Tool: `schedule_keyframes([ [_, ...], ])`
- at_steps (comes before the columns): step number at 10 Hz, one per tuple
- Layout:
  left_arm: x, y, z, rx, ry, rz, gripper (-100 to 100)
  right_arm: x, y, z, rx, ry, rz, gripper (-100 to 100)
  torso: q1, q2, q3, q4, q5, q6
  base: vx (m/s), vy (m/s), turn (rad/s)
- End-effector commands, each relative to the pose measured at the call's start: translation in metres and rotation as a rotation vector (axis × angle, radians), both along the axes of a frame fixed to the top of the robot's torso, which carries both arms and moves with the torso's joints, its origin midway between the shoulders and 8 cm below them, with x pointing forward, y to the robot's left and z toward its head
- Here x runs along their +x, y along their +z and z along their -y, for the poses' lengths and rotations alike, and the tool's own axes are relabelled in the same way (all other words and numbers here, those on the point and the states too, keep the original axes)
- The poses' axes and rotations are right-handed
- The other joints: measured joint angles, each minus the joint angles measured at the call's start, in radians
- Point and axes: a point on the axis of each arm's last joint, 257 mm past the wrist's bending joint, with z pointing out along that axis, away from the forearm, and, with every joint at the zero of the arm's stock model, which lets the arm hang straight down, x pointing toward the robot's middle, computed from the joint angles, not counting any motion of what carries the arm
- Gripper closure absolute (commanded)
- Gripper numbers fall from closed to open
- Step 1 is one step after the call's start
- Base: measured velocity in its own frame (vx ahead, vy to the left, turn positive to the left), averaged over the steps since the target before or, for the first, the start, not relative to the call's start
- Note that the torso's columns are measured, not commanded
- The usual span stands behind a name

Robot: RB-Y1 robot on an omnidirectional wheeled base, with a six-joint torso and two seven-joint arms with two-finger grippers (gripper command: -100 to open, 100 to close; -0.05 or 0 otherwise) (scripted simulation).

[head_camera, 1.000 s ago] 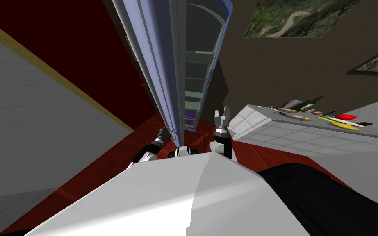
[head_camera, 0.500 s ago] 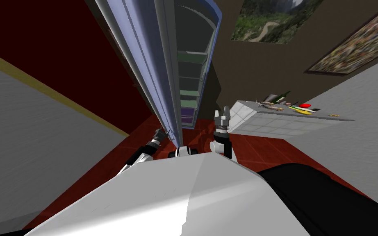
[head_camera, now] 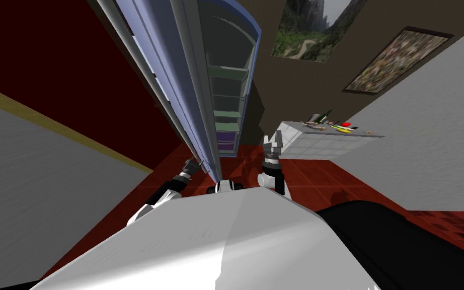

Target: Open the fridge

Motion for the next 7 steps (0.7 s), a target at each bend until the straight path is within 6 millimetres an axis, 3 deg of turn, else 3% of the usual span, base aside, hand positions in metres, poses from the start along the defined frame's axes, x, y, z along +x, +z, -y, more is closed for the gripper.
schedule_keyframes([
  [1,-0.008,-0.02,-0.029,-0.002,0.027,-0.038,100,0.0,0.0,0.0,0.0,0.0,0.0,0,0.003,0.001,0.0,0.0,0.001,0.003,-0.103,0.116,-0.296],
  [2,-0.009,-0.022,-0.032,0.013,0.021,-0.042,100,0.0,0.0,0.0,0.0,0.0,0.0,0,0.006,0.001,0.0,0.0,0.002,0.001,-0.054,0.061,-0.018],
  [3,-0.009,-0.02,-0.053,-0.024,0.054,-0.037,100,0.0,0.0,0.0,0.0,0.0,0.0,0,0.003,0.001,0.0,0.0,0.001,-0.001,-0.091,0.106,-0.53],
  [4,-0.01,-0.024,-0.061,0.01,0.048,-0.044,100,0.0,0.0,0.0,0.0,0.0,0.0,0,0.006,0.002,0.001,0.002,0.0,-0.001,-0.136,0.086,-0.055],
  [5,-0.011,-0.025,-0.086,-0.023,0.09,-0.045,100,0.0,0.0,0.0,0.0,0.0,0.0,0,0.006,0.003,0.002,0.003,-0.001,-0.001,-0.163,0.131,-0.384],
  [7,-0.012,-0.022,-0.092,0.016,0.072,-0.043,100,0.0,0.0,0.0,0.0,0.0,0.0,0,0.004,0.004,0.002,0.004,0.0,0.0,-0.094,0.103,-0.132],
])
